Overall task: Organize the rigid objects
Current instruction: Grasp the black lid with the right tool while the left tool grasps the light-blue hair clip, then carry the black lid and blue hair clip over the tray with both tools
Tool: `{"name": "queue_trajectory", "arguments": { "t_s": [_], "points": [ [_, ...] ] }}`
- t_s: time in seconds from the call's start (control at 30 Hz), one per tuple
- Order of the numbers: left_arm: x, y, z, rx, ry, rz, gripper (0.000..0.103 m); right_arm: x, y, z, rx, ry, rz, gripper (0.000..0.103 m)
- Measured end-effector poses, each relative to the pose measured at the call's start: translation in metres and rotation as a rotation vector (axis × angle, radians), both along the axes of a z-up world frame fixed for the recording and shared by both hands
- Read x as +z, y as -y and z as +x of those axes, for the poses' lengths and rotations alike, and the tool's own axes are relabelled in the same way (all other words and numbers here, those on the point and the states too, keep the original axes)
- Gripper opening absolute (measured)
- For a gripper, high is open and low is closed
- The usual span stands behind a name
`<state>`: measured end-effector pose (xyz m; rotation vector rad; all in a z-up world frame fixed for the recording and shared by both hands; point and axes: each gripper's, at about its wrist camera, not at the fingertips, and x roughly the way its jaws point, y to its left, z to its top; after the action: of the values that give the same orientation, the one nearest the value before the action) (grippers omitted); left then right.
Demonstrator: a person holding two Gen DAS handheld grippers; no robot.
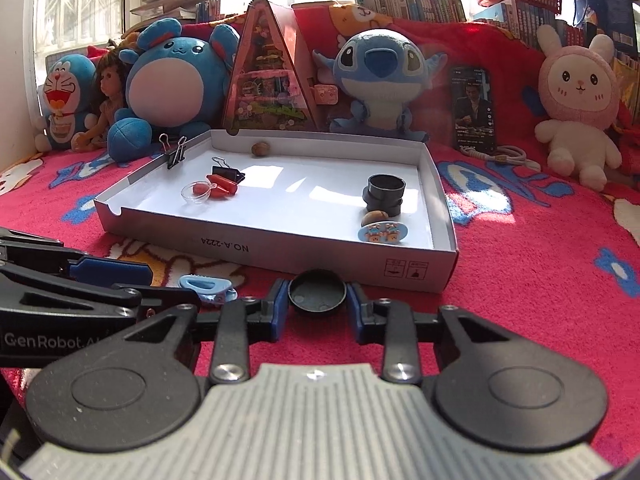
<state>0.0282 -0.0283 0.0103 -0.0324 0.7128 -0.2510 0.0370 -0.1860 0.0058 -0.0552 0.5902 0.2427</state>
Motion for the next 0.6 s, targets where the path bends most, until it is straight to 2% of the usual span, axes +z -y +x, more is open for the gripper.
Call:
{"name": "queue_trajectory", "arguments": {
  "t_s": [0.17, 0.6],
  "points": [
    [-0.003, 0.015, 0.001, 0.026, 0.014, -0.001, 0.046, 0.003, 0.011, -0.01, -0.049, 0.035, -0.017, 0.037],
    [-0.015, 0.034, 0.006, 0.12, 0.063, 0.017, 0.046, -0.004, 0.025, -0.011, -0.127, 0.03, 0.02, 0.037]
  ]
}}
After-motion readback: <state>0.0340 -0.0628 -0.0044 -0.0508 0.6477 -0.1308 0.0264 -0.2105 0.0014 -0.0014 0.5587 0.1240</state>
